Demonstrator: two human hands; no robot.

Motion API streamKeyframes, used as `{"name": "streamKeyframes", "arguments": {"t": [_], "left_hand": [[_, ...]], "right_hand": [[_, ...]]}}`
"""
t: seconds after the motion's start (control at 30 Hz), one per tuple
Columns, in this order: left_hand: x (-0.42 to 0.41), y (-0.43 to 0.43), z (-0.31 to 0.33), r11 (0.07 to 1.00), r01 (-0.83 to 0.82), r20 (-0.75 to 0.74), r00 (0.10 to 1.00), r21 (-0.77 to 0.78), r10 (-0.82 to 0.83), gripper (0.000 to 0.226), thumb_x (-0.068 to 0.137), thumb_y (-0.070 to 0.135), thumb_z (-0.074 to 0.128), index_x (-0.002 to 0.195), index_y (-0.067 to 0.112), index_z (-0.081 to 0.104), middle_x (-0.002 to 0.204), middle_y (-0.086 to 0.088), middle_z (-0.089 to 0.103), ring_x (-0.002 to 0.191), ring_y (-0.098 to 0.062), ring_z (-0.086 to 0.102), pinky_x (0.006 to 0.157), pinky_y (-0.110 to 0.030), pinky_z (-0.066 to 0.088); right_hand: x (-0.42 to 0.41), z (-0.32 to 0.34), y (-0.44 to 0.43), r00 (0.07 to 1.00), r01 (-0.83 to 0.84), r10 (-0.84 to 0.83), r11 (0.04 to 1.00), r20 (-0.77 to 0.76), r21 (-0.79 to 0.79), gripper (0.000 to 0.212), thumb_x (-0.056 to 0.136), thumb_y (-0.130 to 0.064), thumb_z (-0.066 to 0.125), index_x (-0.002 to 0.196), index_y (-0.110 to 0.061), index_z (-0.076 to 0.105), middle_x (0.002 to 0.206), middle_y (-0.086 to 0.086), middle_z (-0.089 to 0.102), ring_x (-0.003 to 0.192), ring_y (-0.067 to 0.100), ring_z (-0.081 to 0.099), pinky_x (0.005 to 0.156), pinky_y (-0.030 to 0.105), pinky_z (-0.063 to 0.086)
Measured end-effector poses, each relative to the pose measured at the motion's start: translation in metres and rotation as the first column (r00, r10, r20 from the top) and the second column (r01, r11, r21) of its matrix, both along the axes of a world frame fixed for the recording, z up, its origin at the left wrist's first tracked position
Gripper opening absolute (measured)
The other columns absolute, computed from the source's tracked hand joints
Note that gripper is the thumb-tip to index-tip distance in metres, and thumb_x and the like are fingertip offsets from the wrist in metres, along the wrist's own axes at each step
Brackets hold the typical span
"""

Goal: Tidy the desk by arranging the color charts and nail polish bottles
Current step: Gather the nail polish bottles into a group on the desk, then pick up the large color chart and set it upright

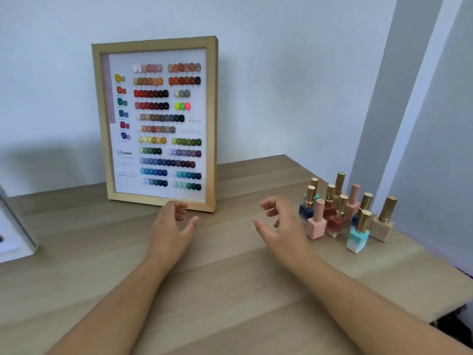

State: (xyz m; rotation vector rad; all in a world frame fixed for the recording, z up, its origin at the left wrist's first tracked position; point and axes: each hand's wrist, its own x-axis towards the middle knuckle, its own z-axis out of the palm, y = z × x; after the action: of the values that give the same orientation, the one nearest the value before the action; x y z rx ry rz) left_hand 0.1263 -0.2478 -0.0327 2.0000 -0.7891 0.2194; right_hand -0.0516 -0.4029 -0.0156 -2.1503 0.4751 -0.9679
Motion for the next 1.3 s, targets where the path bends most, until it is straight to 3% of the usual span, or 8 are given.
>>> {"name": "streamKeyframes", "arguments": {"t": [0.13, 0.23, 0.53, 0.7, 0.83, 1.03, 1.2, 1.3], "left_hand": [[0.049, 0.031, -0.008, 0.983, -0.183, -0.062, 0.982, -0.026, 0.181, 0.046, 0.083, 0.029, 0.067, 0.121, 0.013, 0.048, 0.116, -0.003, 0.054, 0.101, -0.013, 0.048, 0.088, -0.028, 0.038], [0.082, 0.045, -0.010, 0.947, -0.303, -0.132, 0.948, -0.107, 0.289, 0.053, 0.083, 0.029, 0.066, 0.128, 0.009, 0.044, 0.124, -0.008, 0.053, 0.110, -0.019, 0.050, 0.093, -0.031, 0.038], [0.166, 0.055, -0.006, 0.890, -0.316, -0.180, 0.946, -0.327, 0.270, 0.057, 0.086, 0.011, 0.058, 0.137, 0.026, 0.036, 0.133, 0.005, 0.045, 0.127, -0.014, 0.039, 0.109, -0.037, 0.032], [0.202, 0.055, -0.004, 0.893, -0.275, -0.220, 0.954, -0.356, 0.205, 0.062, 0.088, 0.013, 0.058, 0.141, 0.031, 0.031, 0.143, -0.001, 0.038, 0.129, -0.011, 0.034, 0.109, -0.034, 0.030], [0.224, 0.047, -0.003, 0.911, -0.210, -0.306, 0.947, -0.356, 0.099, 0.057, 0.091, 0.014, 0.056, 0.141, 0.030, 0.031, 0.141, -0.005, 0.043, 0.125, -0.018, 0.043, 0.105, -0.035, 0.037], [0.233, 0.051, -0.001, 0.903, -0.299, -0.261, 0.939, -0.308, 0.222, 0.048, 0.091, 0.006, 0.051, 0.136, 0.019, 0.041, 0.124, -0.009, 0.056, 0.108, -0.023, 0.055, 0.095, -0.036, 0.045], [0.223, 0.053, -0.004, 0.895, -0.358, -0.252, 0.922, -0.268, 0.293, 0.051, 0.090, 0.006, 0.050, 0.136, 0.023, 0.036, 0.129, -0.007, 0.054, 0.117, -0.025, 0.052, 0.103, -0.046, 0.042], [0.215, 0.055, -0.004, 0.888, -0.368, -0.244, 0.920, -0.274, 0.307, 0.053, 0.090, 0.006, 0.050, 0.137, 0.024, 0.034, 0.132, -0.006, 0.052, 0.121, -0.024, 0.050, 0.105, -0.046, 0.040]], "right_hand": [[0.068, -0.015, 0.002, 1.000, 0.015, -0.019, 0.983, 0.019, 0.182, 0.041, 0.084, -0.030, 0.063, 0.120, -0.026, 0.044, 0.118, -0.006, 0.051, 0.106, 0.010, 0.047, 0.084, 0.025, 0.042], [0.104, -0.021, 0.000, 0.999, 0.028, -0.033, 0.979, 0.021, 0.203, 0.051, 0.083, -0.034, 0.063, 0.127, -0.024, 0.040, 0.127, -0.002, 0.049, 0.112, 0.012, 0.046, 0.095, 0.033, 0.043], [0.171, -0.021, -0.008, 0.992, -0.063, 0.049, 0.990, 0.115, 0.126, 0.050, 0.083, -0.043, 0.059, 0.127, -0.035, 0.036, 0.116, -0.012, 0.052, 0.102, 0.009, 0.051, 0.080, 0.033, 0.049], [0.181, -0.017, -0.012, 0.982, -0.078, 0.067, 0.995, 0.178, 0.057, 0.042, 0.083, -0.042, 0.058, 0.115, -0.053, 0.033, 0.104, -0.025, 0.051, 0.095, -0.004, 0.052, 0.063, 0.017, 0.043], [0.189, -0.021, -0.020, 0.982, -0.019, 0.012, 0.999, 0.190, 0.040, 0.042, 0.084, -0.036, 0.060, 0.116, -0.049, 0.037, 0.098, -0.023, 0.053, 0.088, -0.010, 0.050, 0.059, 0.011, 0.038], [0.197, -0.023, -0.024, 0.977, 0.007, -0.014, 0.999, 0.213, 0.035, 0.041, 0.086, -0.028, 0.059, 0.123, -0.033, 0.042, 0.094, -0.018, 0.052, 0.081, 0.005, 0.051, 0.063, 0.018, 0.041], [0.201, -0.025, -0.029, 0.976, 0.031, -0.032, 0.999, 0.215, 0.006, 0.040, 0.087, -0.027, 0.057, 0.123, -0.033, 0.040, 0.092, -0.018, 0.050, 0.083, 0.001, 0.050, 0.062, 0.015, 0.038], [0.209, -0.024, -0.034, 0.976, 0.041, -0.036, 0.999, 0.214, -0.016, 0.041, 0.089, -0.023, 0.055, 0.126, -0.027, 0.039, 0.097, -0.007, 0.052, 0.083, 0.000, 0.050, 0.066, 0.021, 0.040]]}}
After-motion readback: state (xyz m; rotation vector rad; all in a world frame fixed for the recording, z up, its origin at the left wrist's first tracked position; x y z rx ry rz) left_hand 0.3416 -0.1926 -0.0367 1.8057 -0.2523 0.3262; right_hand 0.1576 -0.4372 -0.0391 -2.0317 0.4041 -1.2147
